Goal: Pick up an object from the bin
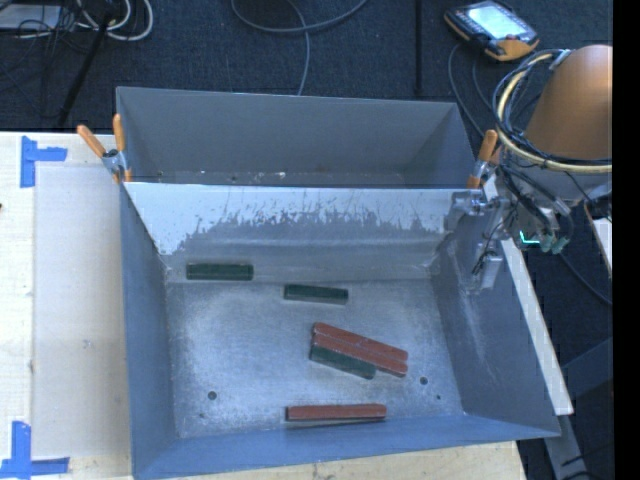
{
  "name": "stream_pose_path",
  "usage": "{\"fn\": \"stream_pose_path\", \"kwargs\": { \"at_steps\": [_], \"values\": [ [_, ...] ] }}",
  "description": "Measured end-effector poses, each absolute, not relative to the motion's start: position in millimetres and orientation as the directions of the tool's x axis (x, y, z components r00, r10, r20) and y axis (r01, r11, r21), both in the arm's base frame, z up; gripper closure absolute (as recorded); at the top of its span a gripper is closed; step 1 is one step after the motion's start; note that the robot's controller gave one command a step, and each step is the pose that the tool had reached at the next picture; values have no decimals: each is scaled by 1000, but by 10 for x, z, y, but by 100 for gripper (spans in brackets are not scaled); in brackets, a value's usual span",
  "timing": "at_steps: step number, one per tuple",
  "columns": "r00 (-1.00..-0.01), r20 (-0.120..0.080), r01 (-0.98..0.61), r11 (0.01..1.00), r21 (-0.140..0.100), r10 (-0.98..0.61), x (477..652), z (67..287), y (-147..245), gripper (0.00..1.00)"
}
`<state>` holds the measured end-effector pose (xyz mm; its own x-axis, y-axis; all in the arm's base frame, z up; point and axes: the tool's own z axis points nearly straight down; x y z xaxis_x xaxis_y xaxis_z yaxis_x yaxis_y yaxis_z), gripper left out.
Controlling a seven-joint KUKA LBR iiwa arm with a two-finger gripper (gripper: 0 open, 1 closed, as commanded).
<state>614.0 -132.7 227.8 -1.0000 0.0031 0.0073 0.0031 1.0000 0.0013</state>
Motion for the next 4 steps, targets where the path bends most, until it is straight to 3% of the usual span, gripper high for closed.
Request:
{"fn": "stream_pose_path", "kwargs": {
  "at_steps": [1,2,3,4],
  "values": [
    [-1000,-1,0,1000,0,0,6157,2327,-1320,0],
    [-999,1,35,999,1,35,5676,1620,-575,0],
    [-978,-2,-206,978,0,-206,5842,1540,-447,0],
    [-997,1,-74,997,1,-74,5604,1390,-265,0]
  ]
}}
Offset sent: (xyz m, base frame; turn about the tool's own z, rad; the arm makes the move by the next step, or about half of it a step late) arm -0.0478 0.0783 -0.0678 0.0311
